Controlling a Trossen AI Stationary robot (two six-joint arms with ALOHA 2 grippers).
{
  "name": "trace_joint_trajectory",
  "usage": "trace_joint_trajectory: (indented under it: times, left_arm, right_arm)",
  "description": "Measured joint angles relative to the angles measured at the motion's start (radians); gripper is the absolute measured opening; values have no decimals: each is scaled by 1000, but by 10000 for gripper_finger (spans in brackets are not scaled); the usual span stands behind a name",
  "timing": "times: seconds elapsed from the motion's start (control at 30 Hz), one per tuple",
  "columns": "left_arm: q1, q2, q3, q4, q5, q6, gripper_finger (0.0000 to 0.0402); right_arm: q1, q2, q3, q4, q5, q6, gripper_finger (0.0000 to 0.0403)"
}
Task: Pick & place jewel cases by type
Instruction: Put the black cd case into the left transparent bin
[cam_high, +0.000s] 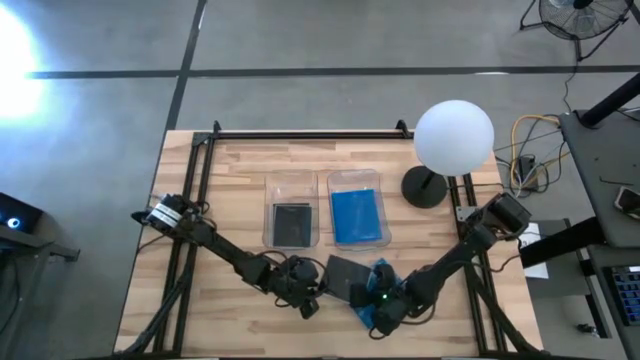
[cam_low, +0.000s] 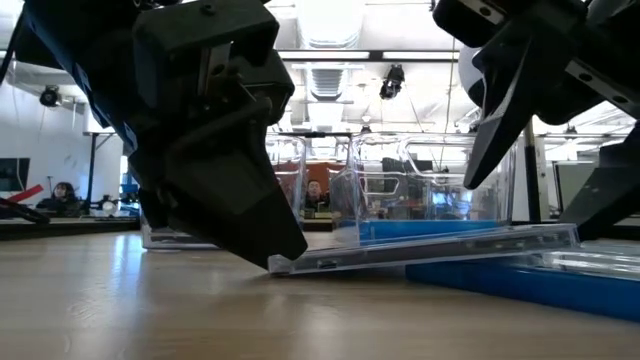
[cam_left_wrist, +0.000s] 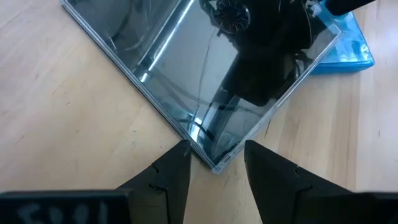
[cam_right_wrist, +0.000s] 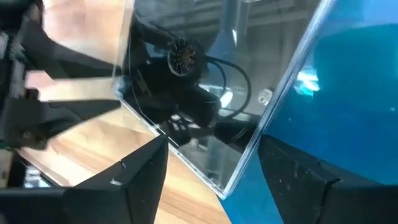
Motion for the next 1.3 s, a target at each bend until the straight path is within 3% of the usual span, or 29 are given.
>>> trace_joint_trajectory:
  times: [0.13,0.3,0.73,0.93,1.3]
  left_arm:
    - [0,0,0,6,2,-5,133]
    - [0,1,0,26,22,-6,133]
    - [0,1,-4,22,18,-1,133]
    - [0,1,-4,19,18,0,133]
    - [2,1,-7,55,45,5,133]
  right_arm:
    - [-13,0,26,-40,-85,-49,245]
    - [-8,-4,65,-164,-89,-22,256]
    - [-9,-7,101,-286,-121,-19,256]
    - [-9,-3,71,-268,-140,37,257]
    - [-28,-3,49,-192,-129,-9,258]
